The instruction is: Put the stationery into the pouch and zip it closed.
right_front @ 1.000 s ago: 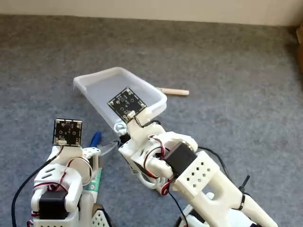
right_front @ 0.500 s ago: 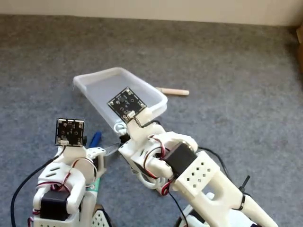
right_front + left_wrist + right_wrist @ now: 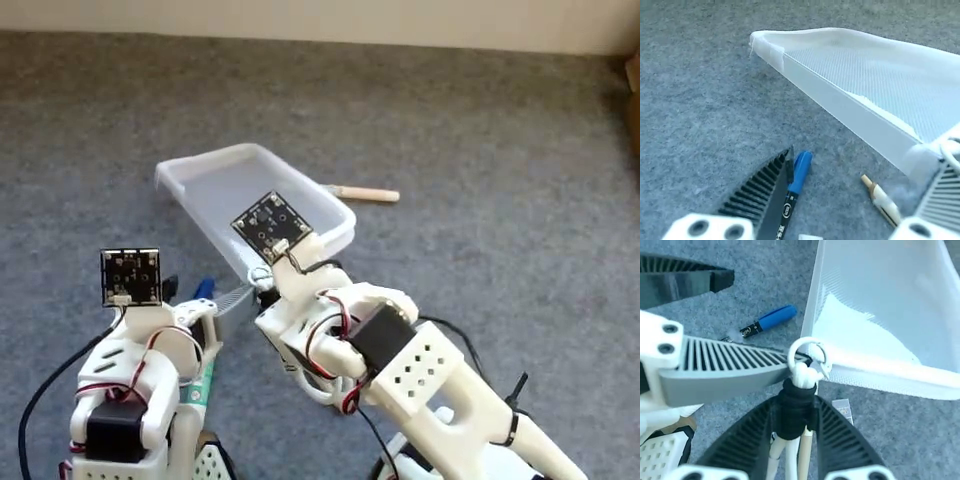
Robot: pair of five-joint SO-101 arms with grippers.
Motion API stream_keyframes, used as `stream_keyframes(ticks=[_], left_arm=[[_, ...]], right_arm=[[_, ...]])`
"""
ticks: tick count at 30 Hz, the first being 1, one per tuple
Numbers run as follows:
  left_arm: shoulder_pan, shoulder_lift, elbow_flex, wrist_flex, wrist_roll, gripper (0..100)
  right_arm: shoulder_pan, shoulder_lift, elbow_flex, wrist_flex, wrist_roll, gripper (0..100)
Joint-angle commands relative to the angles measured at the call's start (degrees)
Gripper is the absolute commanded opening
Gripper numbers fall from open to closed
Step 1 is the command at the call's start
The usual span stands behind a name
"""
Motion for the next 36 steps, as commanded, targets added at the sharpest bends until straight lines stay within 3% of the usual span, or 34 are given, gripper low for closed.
stream_keyframes(ticks=[1, 19, 24, 30, 36], left_arm=[[-1.01, -0.4, 1.98, -4.92, 0.7, 39], [-1.19, -0.4, 5.85, -6.51, 0.62, 39], [-5.23, -0.4, 5.76, -6.59, 0.88, 39], [-5.49, -0.4, 5.93, -6.51, 0.79, 38], [-5.49, -0.4, 5.93, -6.59, 0.62, 20]], right_arm=[[-0.04, -2.33, 0.31, 0.31, 0.79, 0.9], [0.4, -2.33, 3.3, 0.31, 0.79, 0.9], [0.48, -2.33, 3.3, 0.31, 0.79, 0.9], [0.48, -2.33, 3.3, 0.31, 0.79, 0.9], [0.48, -2.33, 3.3, 0.4, 0.79, 0.9]])
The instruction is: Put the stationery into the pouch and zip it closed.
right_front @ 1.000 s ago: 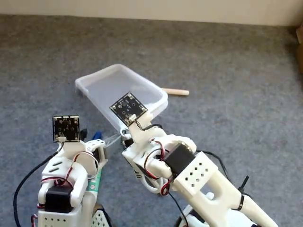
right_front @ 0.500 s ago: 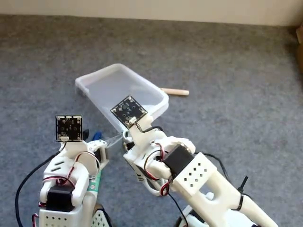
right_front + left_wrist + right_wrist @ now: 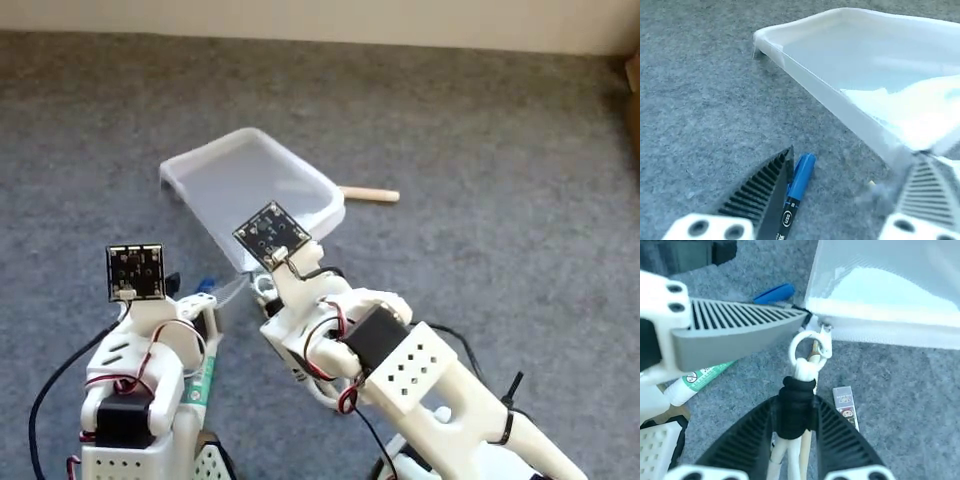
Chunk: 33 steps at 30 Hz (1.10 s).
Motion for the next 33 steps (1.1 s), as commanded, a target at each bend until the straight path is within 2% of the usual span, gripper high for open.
stream_keyframes(ticks=[1, 7, 12, 17, 20, 22, 26, 30, 33], left_arm=[[-1.45, -0.31, -0.13, -1.23, 0.44, 17], [-1.54, -0.31, 0.48, -1.58, 0.44, 3], [-1.63, -0.31, 0.66, -1.58, 0.44, 2], [-2.24, -0.31, -0.13, -1.58, 0.44, 2], [-6.9, -0.31, -2.33, -1.23, 0.44, 2], [-11.47, -0.31, -3.12, -1.23, 0.7, 2], [-18.95, -0.31, -3.3, -1.14, 0.79, 13], [-24.84, -0.22, -2.24, -1.05, 0.79, 28], [-27.12, -0.22, -2.24, -1.14, 0.79, 29]], right_arm=[[0.48, -2.33, -0.57, 0.92, 0.79, 0.9], [4.09, -2.33, -0.66, 2.07, 0.79, 0.9], [8.92, -2.33, -0.66, 1.98, 0.79, 0.9], [7.16, -2.24, -0.66, 1.71, 0.79, 1.2], [4.79, -1.71, -0.57, 0.84, 0.79, 2.7], [4.18, -1.63, 0.31, -0.31, 0.79, 8.1], [2.15, -0.48, 1.63, -3.38, 1.14, 20.6], [-2.59, 7.25, 0.22, -4.09, 1.23, 21.3], [-5.14, 14.81, -5.85, -3.74, 1.23, 21.3]])
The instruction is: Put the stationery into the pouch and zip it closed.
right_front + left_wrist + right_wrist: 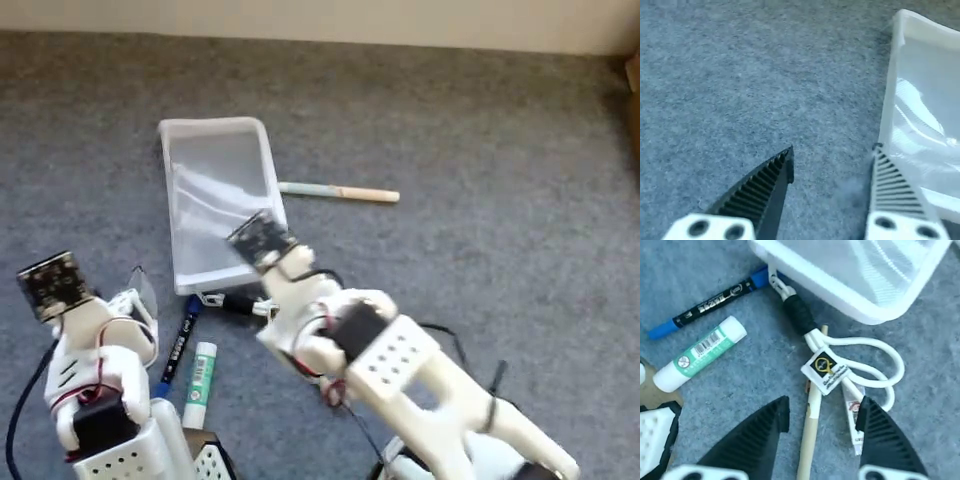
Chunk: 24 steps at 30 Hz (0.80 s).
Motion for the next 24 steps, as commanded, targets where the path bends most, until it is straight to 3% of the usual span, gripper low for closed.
stream_keyframes(ticks=[1, 6, 16, 24], left_arm=[[-2.59, -0.31, -2.24, -0.79, 0.62, 28], [-2.77, -0.4, -2.07, -0.79, 0.53, 28], [-2.68, -0.4, -1.8, -1.05, 0.44, 28], [-2.51, -0.4, -1.8, -0.88, 0.44, 28]], right_arm=[[-2.95, 8.04, -8.31, -1.19, 0.7, 21.3], [-3.03, 18.15, -17.45, -1.36, 0.97, 21.3], [-5.93, 34.59, -28.09, -1.45, 9.41, 21.3], [-5.85, 43.65, -34.07, -1.54, 9.58, 21.3]])
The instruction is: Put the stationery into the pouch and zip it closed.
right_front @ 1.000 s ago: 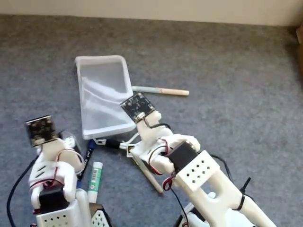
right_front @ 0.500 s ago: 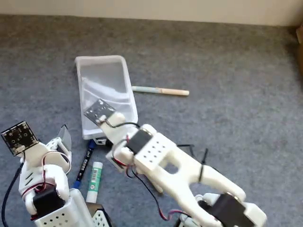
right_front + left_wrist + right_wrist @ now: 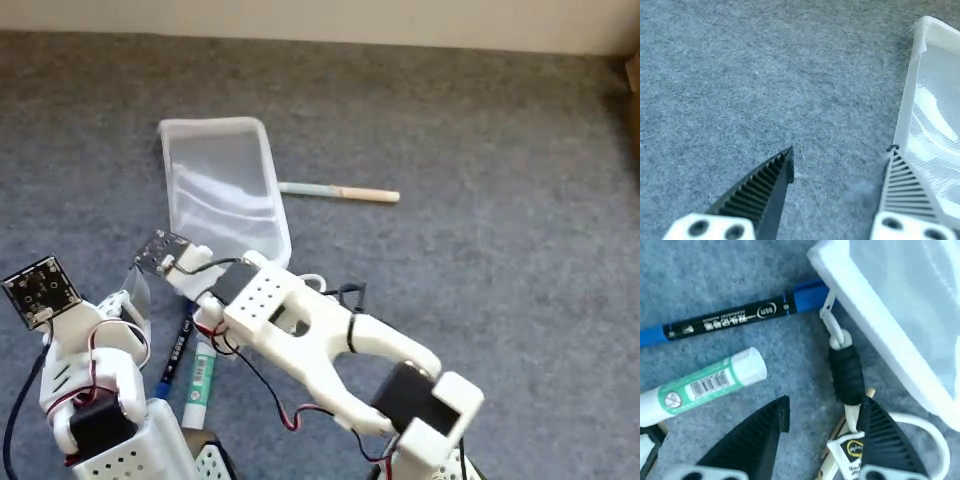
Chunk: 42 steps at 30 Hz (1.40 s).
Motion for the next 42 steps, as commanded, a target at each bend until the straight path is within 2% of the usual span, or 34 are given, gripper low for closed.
stream_keyframes(ticks=[1, 6, 12, 14, 19, 23, 27, 31, 36, 39, 42], left_arm=[[-0.4, -0.4, -1.8, -0.88, 0.26, 28], [-0.4, -0.4, -1.8, -0.88, 0.18, 28], [-0.4, -0.4, -1.27, -1.14, 0.18, 28], [-0.4, -0.4, -0.92, -1.14, 0.18, 28], [-0.4, -0.4, -0.92, -1.14, 0.18, 28], [0.04, -0.4, -0.92, -0.88, 0.09, 28], [6.11, -0.31, -0.75, -0.7, -4.4, 28], [9.54, -0.31, -0.84, 1.32, -5.89, 28], [9.71, -0.31, -1.98, 5.19, -7.74, 33], [10.24, -0.31, -4.79, 10.29, -7.74, 34], [11.82, -0.31, -4.97, 10.99, -7.65, 34]], right_arm=[[-0.4, 1.27, -4.97, -1.01, 0.79, 21.3], [-0.4, 5.41, -6.9, -1.01, 0.79, 20.4], [-0.31, 6.37, -7.87, -1.01, 0.79, 2.4], [0.04, 6.37, -7.87, -1.01, 0.7, 0.4], [4.26, 4.7, -7.78, -0.66, 0.44, 0.4], [6.46, -2.15, -6.73, -0.48, 0.44, 0.4], [6.29, -10.42, 0.66, -1.01, 0.44, 0.4], [6.64, -18.33, 6.81, -3.74, 0.44, 0.4], [9.36, -26.33, 14.2, -9.71, 0.44, 0.4], [9.89, -29.23, 17.27, -12.0, 0.44, 0.4], [9.71, -31.43, 19.74, -13.85, 0.44, 0.4]])
